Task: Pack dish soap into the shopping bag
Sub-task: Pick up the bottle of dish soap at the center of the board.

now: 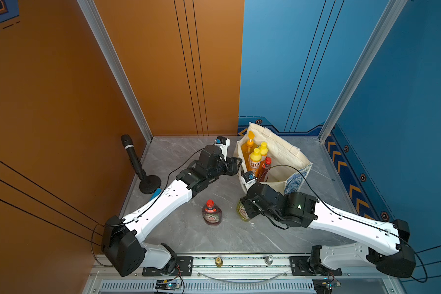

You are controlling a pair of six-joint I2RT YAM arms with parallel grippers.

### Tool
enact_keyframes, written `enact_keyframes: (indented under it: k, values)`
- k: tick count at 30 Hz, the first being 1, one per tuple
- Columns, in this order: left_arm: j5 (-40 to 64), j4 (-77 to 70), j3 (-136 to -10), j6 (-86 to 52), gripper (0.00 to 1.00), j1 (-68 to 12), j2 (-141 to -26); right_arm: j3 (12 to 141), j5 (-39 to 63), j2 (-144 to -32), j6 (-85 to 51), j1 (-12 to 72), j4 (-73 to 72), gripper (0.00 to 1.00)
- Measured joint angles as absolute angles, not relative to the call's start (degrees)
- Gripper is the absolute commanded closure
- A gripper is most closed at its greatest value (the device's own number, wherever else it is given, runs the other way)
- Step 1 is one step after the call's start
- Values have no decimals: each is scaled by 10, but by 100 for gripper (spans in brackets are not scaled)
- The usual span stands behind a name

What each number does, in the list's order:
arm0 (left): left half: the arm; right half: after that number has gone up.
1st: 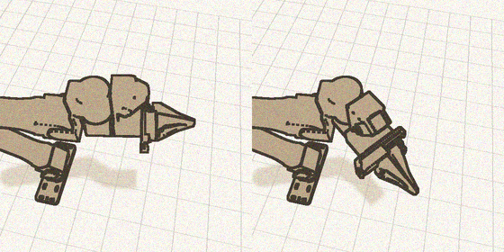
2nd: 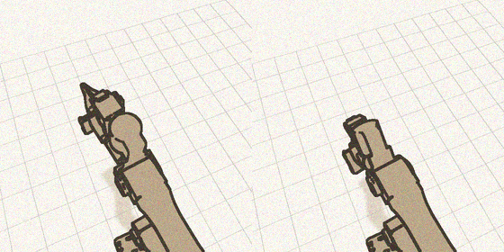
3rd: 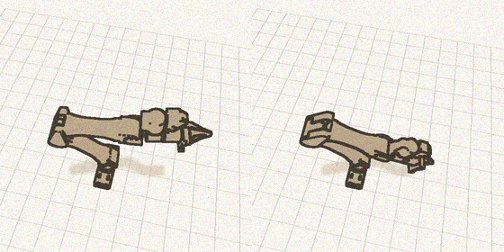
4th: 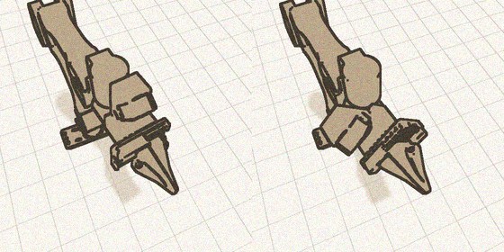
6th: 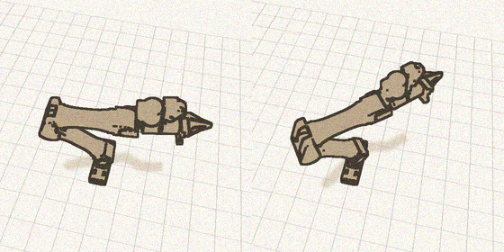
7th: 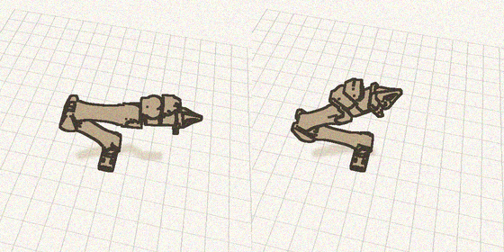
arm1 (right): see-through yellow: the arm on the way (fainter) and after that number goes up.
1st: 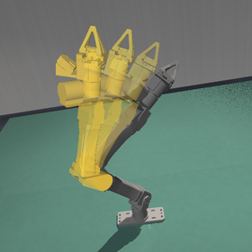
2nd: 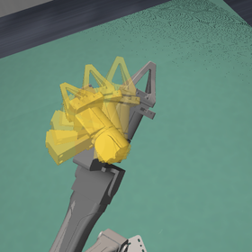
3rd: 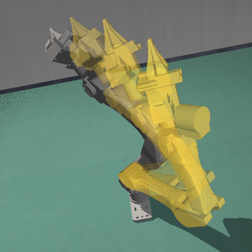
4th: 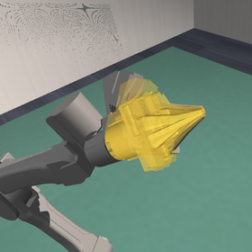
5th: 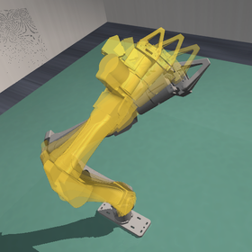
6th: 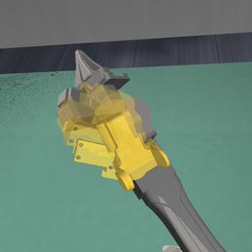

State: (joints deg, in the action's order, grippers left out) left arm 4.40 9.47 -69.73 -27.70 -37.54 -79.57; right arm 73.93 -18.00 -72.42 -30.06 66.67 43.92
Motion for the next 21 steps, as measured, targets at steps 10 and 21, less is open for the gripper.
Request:
enact_keyframes:
  k: [10,21]
  values:
    - [62,95,-719,-270,60,-381,-840,842,-180,-724,-300,646,510,100]
    - [72,91,-719,-270,84,-393,-869,915,-144,-728,-288,587,546,100]
